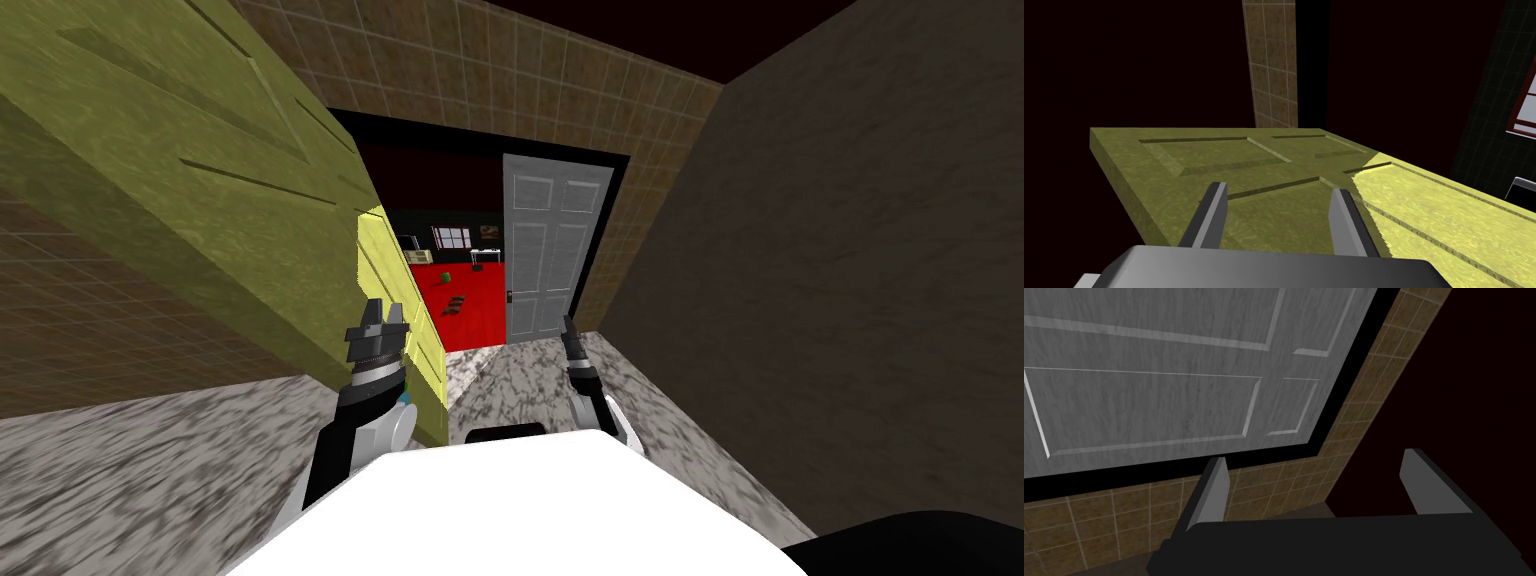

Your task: Pull the door open

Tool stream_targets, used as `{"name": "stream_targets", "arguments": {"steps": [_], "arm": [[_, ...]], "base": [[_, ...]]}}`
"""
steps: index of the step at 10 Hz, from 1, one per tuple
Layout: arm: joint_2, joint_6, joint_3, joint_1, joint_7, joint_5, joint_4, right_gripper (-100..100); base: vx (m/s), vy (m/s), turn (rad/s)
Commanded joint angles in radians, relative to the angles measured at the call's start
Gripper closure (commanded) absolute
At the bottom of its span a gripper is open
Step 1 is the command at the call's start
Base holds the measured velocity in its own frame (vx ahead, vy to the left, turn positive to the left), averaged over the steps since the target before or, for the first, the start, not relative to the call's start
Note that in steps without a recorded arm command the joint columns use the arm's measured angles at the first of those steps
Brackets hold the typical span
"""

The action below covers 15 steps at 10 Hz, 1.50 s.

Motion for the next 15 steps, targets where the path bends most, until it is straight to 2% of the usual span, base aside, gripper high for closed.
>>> {"name": "stream_targets", "arguments": {"steps": [1,5,6,15], "arm": [[-0.007,-0.005,-0.001,-0.008,-0.007,-0.006,0.033,-100],[-0.012,-0.016,0.002,-0.032,-0.015,-0.015,0.113,-100],[-0.014,-0.022,0.004,-0.044,-0.020,-0.020,0.154,-100],[-0.016,-0.047,0.011,-0.098,-0.040,-0.042,0.341,-100]], "base": [[0.137,0.007,0.045],[0.100,0.013,0.038],[0.131,0.011,0.071],[0.106,0.007,0.039]]}}
